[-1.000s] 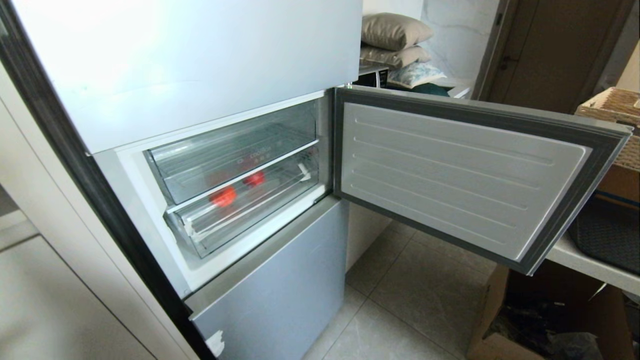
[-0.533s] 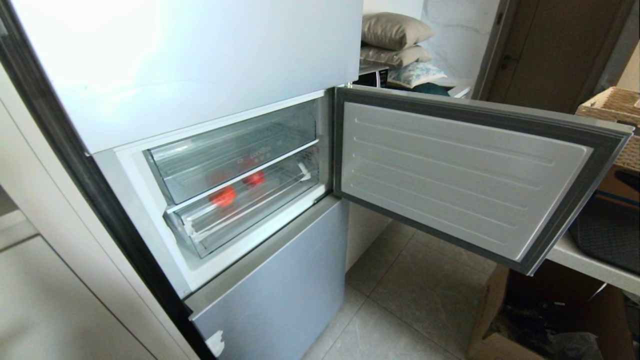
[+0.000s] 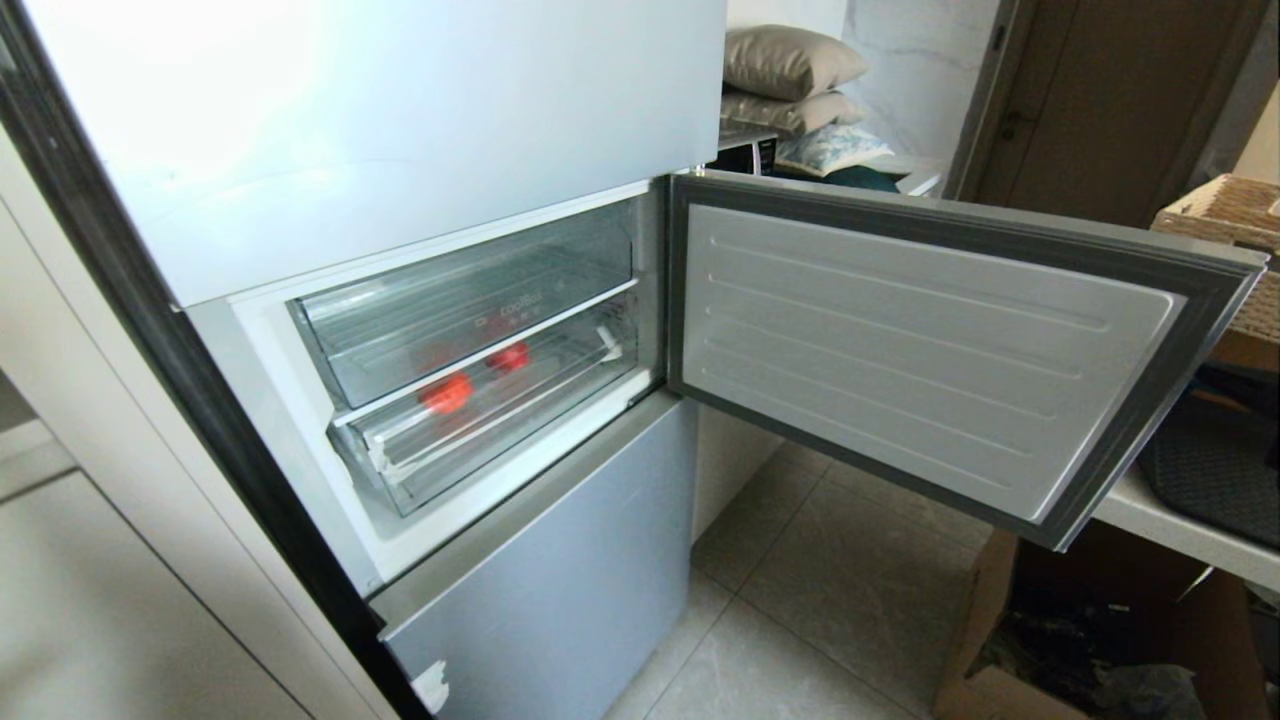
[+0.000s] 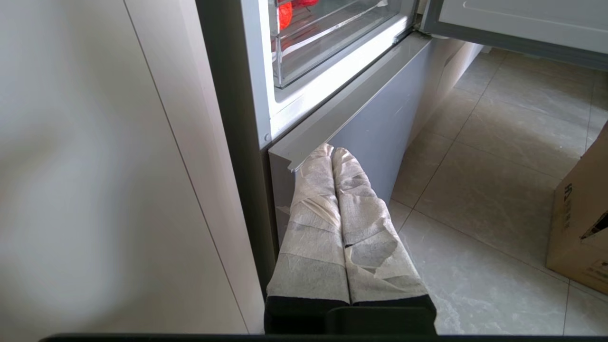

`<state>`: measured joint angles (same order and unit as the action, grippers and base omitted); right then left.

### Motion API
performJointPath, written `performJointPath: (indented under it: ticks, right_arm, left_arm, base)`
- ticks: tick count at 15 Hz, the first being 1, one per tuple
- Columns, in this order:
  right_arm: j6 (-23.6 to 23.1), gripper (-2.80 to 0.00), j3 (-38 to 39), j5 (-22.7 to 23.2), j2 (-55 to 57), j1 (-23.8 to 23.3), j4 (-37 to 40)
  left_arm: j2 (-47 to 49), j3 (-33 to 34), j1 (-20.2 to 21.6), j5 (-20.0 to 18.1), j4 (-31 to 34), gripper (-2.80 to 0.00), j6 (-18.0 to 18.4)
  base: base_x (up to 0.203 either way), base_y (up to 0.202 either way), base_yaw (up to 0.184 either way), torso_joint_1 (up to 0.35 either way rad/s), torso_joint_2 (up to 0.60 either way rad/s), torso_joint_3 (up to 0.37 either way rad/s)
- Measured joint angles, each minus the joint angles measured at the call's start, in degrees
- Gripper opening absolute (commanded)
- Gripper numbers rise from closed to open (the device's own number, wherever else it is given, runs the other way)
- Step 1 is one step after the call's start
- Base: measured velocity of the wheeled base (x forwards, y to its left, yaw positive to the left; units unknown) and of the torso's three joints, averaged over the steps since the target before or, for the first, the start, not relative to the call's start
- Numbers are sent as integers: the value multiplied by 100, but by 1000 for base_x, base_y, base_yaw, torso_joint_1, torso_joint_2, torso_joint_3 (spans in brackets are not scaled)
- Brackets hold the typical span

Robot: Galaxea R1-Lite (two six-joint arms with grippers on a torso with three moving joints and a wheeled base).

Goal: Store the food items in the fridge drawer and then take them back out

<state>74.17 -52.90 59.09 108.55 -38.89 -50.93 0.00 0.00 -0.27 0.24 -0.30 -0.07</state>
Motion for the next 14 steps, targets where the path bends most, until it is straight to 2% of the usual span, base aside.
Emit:
performJointPath:
  ticks: [3,5,7,10,11,14]
  right_arm:
    - [-22,-280,509,94,-535,46,-25]
    - [-66,-280,704,-3,-845,-54,-225]
    - [-63,-280,648,-486,-969,-321,-600]
    - [-60,-280,411,-1712,-656,-433,-1267]
    - [-44,-280,325,-1966,-454,-447,-1472]
    - [-7,-280,-193,-2092,313,-338,-1682]
  left_arm:
    - [0,0,0,-1,-2,-280,0]
    - [0,0,0,0,-2,-280,0]
    - [0,0,0,-1,-2,-280,0]
    - [0,0,2,0,-2,-280,0]
    - [0,0,2,0,-2,-280,0]
    - [0,0,0,-2,-2,-280,0]
  base:
    - [0,0,0,0,0,0]
    - [0,0,0,0,0,0]
    - [0,0,0,0,0,0]
    - [0,0,0,0,0,0]
    - [0,0,0,0,0,0]
    - [0,0,0,0,0,0]
